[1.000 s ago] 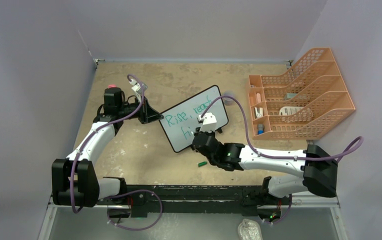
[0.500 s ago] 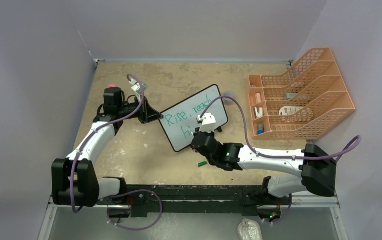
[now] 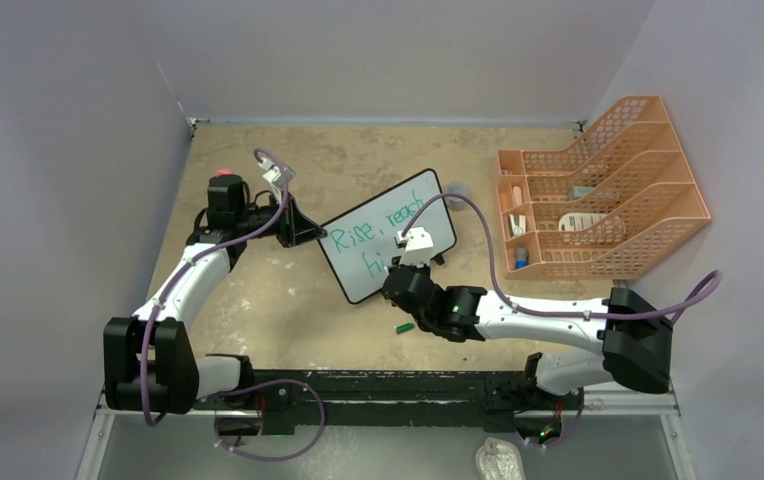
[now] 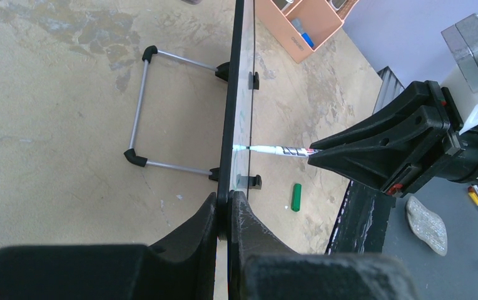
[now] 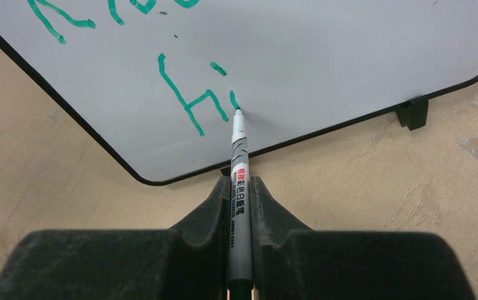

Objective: Write a sentence on the whiteboard

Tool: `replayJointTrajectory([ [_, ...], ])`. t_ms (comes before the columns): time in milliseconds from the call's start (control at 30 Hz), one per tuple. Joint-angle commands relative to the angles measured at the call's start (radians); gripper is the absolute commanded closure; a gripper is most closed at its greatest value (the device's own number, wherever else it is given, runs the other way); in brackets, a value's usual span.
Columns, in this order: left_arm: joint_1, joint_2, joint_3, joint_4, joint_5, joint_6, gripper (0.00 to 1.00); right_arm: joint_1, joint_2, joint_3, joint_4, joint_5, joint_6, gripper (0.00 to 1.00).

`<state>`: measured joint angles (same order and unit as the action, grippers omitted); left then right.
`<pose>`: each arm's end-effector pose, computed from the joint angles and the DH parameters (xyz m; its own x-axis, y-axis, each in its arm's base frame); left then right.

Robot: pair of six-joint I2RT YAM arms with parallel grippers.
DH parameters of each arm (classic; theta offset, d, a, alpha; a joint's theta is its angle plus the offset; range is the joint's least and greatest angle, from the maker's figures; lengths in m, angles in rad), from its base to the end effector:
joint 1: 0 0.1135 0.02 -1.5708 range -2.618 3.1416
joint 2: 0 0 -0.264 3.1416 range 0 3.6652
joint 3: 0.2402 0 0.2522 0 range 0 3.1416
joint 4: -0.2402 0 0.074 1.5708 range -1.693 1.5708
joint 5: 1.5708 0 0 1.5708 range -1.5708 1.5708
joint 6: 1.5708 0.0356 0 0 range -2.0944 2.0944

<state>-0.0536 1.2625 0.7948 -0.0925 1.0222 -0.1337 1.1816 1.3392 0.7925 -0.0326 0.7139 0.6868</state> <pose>0.2620 -0.0445 0.2590 -0.6258 -0.0360 -0.7792 0.6723 0.4815 -0.5623 0.1294 0.2542 0.2391 -0.4722 0.1116 -0.8744 -0.2482 0.9350 0.2534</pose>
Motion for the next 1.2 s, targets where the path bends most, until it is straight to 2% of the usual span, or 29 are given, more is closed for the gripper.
replayJointTrajectory([
  [0, -0.002, 0.012, 0.025, -0.01, -0.018, 0.036, 1.0, -0.005, 0.01, -0.002, -0.018, 0.012, 0.028, 1.0],
  [667, -0.002, 0.012, 0.025, -0.01, -0.018, 0.035, 1.0, -0.006, -0.081, 0.004, -0.017, 0.007, -0.006, 1.0],
  [1167, -0.002, 0.011, 0.024, -0.01, -0.015, 0.035, 1.0, -0.039, -0.073, -0.016, 0.025, 0.013, -0.01, 1.0],
])
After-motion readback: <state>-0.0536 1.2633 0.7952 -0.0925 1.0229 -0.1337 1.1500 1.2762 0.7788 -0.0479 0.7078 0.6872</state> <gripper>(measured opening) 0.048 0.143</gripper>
